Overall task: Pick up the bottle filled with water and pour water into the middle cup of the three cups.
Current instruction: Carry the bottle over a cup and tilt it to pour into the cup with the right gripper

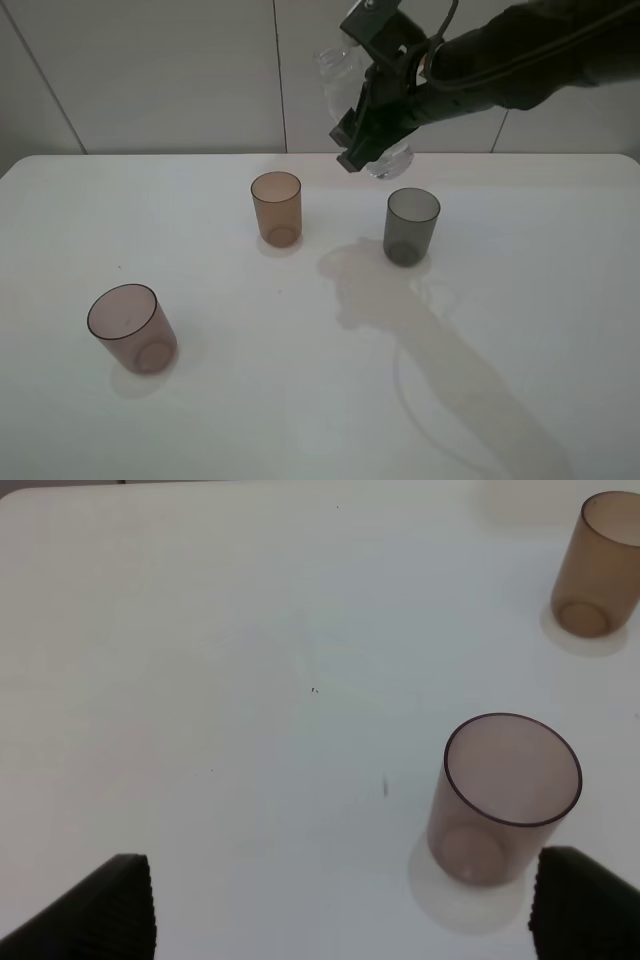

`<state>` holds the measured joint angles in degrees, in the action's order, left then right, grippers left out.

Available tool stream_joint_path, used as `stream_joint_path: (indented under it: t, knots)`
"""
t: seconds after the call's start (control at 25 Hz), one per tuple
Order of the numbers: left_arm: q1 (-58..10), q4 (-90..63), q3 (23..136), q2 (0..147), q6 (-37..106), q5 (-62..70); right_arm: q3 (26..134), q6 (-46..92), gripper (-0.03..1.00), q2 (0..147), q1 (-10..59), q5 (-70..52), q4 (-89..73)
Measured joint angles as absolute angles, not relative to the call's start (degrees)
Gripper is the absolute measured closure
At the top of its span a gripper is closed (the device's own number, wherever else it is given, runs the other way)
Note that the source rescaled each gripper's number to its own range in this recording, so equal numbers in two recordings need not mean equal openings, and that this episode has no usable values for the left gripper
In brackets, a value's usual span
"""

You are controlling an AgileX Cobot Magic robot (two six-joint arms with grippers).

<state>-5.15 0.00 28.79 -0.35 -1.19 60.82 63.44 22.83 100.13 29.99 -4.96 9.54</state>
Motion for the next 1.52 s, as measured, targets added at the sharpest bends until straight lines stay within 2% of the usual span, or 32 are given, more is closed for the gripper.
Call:
stream_joint_path:
  t: [0.6, 1.12, 1.52]
  knots:
    - [-5.2, 0.0, 28.8, -0.3, -1.2, 60.8, 74.3, 22.8, 0.93, 113.8, 29.1, -3.2, 28.5]
    - [-5.2, 0.0, 28.8, -0.3, -1.2, 60.8, 76.4, 22.8, 0.93, 117.2, 28.5, -3.0, 46.2]
    - [-5.2, 0.0, 28.8, -0.3, -1.2, 60.8, 76.5, 12.1, 0.93, 118.2, 29.2, -4.5, 63.7]
